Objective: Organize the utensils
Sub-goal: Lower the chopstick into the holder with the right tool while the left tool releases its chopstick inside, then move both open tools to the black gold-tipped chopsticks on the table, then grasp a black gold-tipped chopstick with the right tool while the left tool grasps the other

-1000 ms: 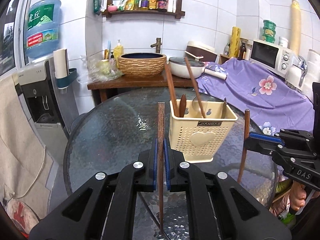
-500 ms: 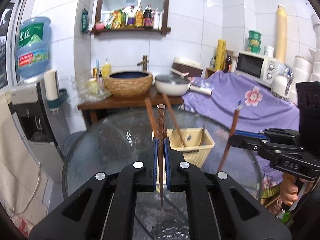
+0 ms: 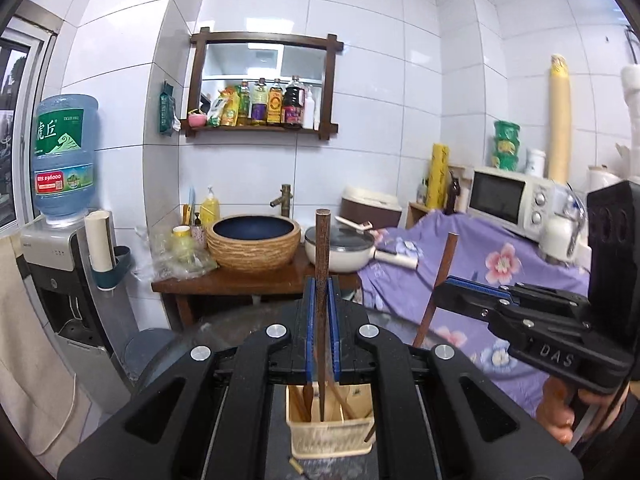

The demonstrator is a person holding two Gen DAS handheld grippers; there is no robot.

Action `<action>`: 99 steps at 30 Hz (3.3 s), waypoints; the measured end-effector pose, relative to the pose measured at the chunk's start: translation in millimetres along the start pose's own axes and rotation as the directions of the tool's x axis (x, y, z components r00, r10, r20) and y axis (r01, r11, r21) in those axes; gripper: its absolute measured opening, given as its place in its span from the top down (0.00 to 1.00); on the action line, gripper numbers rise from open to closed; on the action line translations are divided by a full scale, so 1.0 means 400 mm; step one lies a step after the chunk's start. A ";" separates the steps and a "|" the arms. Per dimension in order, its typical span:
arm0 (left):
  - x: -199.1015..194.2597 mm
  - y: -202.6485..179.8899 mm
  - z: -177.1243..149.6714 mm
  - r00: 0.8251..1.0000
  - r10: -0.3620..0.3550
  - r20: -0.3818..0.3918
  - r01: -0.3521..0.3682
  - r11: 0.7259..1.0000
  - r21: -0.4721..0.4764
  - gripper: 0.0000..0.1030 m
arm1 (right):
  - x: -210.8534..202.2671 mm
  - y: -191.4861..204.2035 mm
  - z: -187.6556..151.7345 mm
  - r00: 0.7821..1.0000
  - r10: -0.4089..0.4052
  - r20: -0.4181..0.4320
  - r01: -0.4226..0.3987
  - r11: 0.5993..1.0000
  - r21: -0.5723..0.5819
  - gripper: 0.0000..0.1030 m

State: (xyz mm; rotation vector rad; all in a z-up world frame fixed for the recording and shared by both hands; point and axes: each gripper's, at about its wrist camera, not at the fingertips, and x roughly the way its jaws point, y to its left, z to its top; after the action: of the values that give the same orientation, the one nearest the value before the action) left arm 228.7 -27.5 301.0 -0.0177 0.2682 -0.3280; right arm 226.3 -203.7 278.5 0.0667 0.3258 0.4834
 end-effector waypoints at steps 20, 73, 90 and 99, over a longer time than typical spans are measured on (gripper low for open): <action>0.238 0.025 -0.227 0.986 0.048 -0.162 -0.058 0.997 -0.057 0.93 | 0.174 -0.063 -0.188 0.992 -0.105 -0.076 0.103 0.994 -0.029 0.94; 0.149 0.235 -0.743 0.812 0.212 -0.543 -0.270 0.962 -0.028 0.27 | 0.239 0.104 -0.593 0.882 -0.123 -0.455 0.076 0.990 -0.120 0.47; 0.214 0.230 -0.794 0.763 0.204 -0.613 -0.276 0.961 -0.024 0.60 | 0.378 0.117 -0.657 0.794 -0.077 -0.602 0.045 0.997 -0.069 0.72; 0.230 0.223 -0.789 0.759 0.209 -0.617 -0.275 0.961 -0.012 0.65 | 0.425 0.122 -0.661 0.764 -0.065 -0.642 0.044 0.998 -0.049 0.85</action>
State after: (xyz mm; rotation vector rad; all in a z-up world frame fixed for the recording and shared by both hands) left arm 257.6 35.8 -32.2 0.0237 0.9314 -0.0461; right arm 261.1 -84.9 -14.5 -0.1480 1.0023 0.4412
